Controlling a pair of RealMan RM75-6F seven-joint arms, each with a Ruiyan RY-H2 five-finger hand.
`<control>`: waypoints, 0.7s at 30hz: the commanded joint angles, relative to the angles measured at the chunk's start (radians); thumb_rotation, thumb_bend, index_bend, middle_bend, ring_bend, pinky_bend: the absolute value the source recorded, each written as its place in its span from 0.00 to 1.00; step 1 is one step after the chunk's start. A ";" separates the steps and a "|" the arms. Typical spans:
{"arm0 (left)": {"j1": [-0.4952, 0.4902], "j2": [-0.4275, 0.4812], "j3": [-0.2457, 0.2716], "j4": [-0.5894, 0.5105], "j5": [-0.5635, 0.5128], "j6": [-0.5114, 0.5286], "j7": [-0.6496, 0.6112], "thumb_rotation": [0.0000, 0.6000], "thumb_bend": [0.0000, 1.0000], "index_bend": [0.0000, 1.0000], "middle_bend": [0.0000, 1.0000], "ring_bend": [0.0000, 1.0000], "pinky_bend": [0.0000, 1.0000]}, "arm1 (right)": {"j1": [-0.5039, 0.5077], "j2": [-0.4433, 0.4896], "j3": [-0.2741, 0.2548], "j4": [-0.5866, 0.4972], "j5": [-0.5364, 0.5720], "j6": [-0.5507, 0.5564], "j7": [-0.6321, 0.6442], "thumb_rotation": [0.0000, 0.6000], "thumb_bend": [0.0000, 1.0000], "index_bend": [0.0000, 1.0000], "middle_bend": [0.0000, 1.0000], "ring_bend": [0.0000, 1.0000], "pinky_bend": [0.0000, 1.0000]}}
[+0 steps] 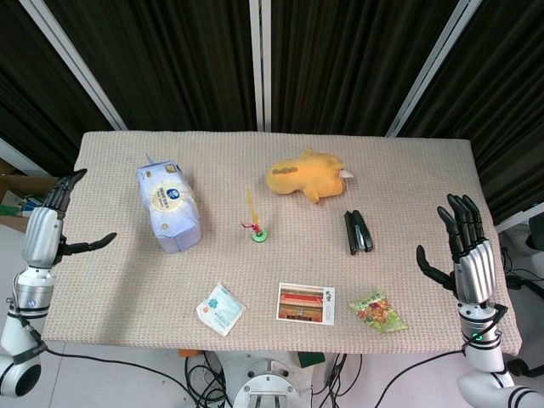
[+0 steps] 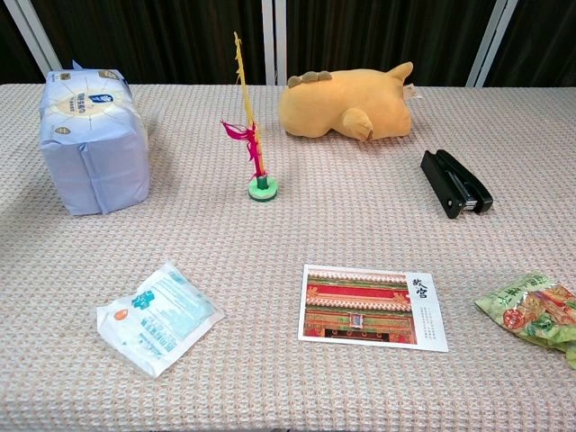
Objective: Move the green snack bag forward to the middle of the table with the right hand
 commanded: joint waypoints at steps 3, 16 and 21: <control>-0.060 -0.019 -0.016 0.062 -0.019 -0.065 -0.088 0.59 0.00 0.08 0.12 0.08 0.16 | -0.002 -0.024 -0.021 0.041 0.019 0.004 0.043 1.00 0.48 0.00 0.00 0.00 0.04; -0.061 0.030 0.033 0.003 -0.001 -0.080 0.034 0.62 0.00 0.08 0.13 0.08 0.16 | -0.013 0.178 -0.181 -0.171 0.020 -0.239 -0.116 1.00 0.47 0.00 0.05 0.00 0.09; -0.056 0.070 0.069 -0.042 -0.014 -0.128 0.243 0.73 0.00 0.08 0.13 0.08 0.16 | 0.035 0.501 -0.320 -0.558 0.108 -0.627 -0.387 1.00 0.38 0.00 0.00 0.00 0.08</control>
